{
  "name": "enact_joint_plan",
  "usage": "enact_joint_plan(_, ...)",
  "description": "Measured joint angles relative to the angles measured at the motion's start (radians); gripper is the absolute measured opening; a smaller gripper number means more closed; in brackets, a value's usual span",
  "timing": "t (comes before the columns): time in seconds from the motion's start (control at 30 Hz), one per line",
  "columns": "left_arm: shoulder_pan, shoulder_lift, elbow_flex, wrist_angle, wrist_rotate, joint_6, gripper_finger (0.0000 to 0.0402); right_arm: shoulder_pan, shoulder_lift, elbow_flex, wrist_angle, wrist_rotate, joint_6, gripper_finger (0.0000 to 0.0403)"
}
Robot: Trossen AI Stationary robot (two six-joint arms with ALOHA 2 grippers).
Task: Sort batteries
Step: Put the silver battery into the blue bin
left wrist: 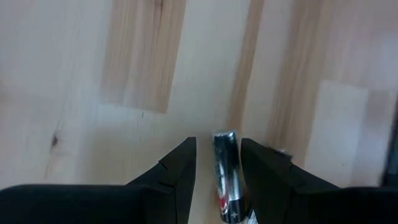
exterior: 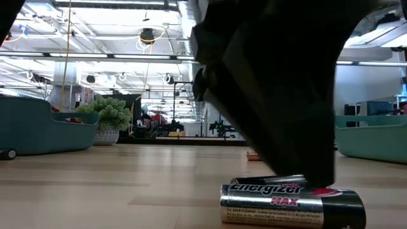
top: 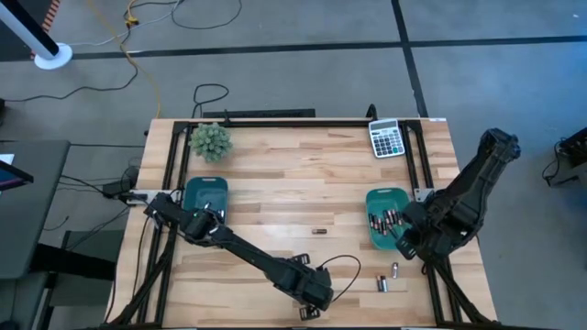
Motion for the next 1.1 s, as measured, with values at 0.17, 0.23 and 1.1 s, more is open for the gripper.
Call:
enact_joint_plan(0.17, 0.000, -0.003, -0.031, -0.009, 0.004, -0.012, 0.0123, 0.020, 0.000, 0.000, -0.001, 0.000, 0.008, 0.0127)
enact_joint_plan(0.23, 0.001, -0.005, -0.048, -0.011, 0.003, -0.024, 0.0116, 0.024, 0.000, 0.000, -0.002, 0.000, 0.008, 0.0127)
enact_joint_plan(1.1, 0.019, -0.401, -0.057, -0.248, -0.260, 0.165, 0.0037, -0.181, -0.013, 0.087, 0.230, 0.110, -0.431, 0.0127)
